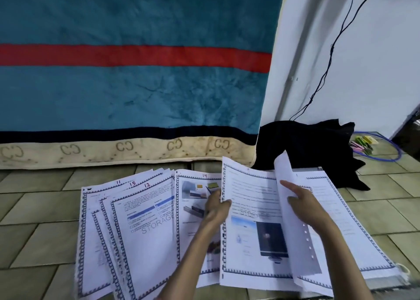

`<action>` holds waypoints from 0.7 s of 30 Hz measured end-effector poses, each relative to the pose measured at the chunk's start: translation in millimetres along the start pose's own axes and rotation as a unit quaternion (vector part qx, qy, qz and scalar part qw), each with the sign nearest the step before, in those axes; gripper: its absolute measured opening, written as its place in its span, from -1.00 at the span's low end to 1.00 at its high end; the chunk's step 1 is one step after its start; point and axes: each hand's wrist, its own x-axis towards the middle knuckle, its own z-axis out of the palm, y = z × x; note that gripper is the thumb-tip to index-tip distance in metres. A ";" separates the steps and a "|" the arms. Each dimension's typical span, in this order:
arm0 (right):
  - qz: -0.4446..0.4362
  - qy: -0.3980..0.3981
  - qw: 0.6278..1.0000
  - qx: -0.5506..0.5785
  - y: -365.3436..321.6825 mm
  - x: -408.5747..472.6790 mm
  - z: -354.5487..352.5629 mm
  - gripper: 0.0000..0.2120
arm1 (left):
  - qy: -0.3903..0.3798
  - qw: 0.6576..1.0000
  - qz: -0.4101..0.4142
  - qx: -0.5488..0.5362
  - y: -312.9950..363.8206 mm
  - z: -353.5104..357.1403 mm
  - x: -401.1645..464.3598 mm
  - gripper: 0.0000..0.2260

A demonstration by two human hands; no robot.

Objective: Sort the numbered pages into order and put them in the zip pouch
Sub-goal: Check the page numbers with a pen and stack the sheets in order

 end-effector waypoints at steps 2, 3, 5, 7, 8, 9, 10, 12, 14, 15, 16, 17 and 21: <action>-0.023 -0.030 0.999 -0.039 -4.1 -0.8 19.9 -0.42 | 0.002 1.000 -0.007 0.021 -2.8 7.2 2.1 -0.67; -0.028 -0.044 0.997 -0.051 -2.7 0.5 32.0 -0.40 | 0.000 0.999 -0.017 0.028 -3.3 8.8 1.3 -0.66; -0.025 -0.078 0.995 -0.063 -2.3 0.8 55.7 -0.40 | -0.009 0.999 -0.031 0.034 -7.3 10.8 -0.7 -0.66; 0.002 -0.113 0.991 -0.074 -5.3 -1.9 70.5 -0.37 | -0.016 0.998 -0.050 0.042 -11.8 12.6 -3.5 -0.66; 0.007 -0.126 0.989 -0.083 -5.0 -2.5 75.7 -0.24 | -0.018 0.998 -0.054 0.042 -17.2 13.3 -2.3 -0.65; 0.007 -0.130 0.987 -0.096 -3.4 -3.0 78.8 -0.08 | -0.017 0.997 -0.056 0.044 -20.4 12.0 -1.8 -0.65; 0.002 -0.134 0.985 -0.112 -1.0 -2.1 80.2 -0.01 | -0.006 0.998 -0.051 0.047 -22.0 9.5 -1.8 -0.66; 0.008 -0.131 0.981 -0.145 -0.4 1.9 81.4 -0.26 | 0.035 0.998 -0.021 0.043 -24.1 -6.1 1.9 -0.73; 0.001 -0.104 0.981 -0.161 -5.8 6.8 86.3 -0.55 | 0.096 0.995 0.022 0.007 -23.4 -34.1 -1.6 -0.83; -0.015 -0.074 0.984 -0.160 -11.1 7.9 91.2 -0.59 | 0.149 0.988 0.036 0.013 -24.7 -51.7 -4.9 -0.83; -0.046 -0.035 0.988 -0.146 -18.3 8.4 97.4 -0.61 | 0.220 0.973 0.048 0.045 -25.1 -69.5 -9.0 -0.82; -0.077 -0.001 0.989 -0.123 -28.3 6.8 106.5 -0.64 | 0.293 0.952 0.055 0.063 -29.0 -87.7 -12.7 -0.81; -0.146 0.008 0.989 -0.015 -78.9 -17.6 155.8 -0.73 | 0.319 0.946 -0.010 0.050 -38.6 -133.2 -28.9 -0.77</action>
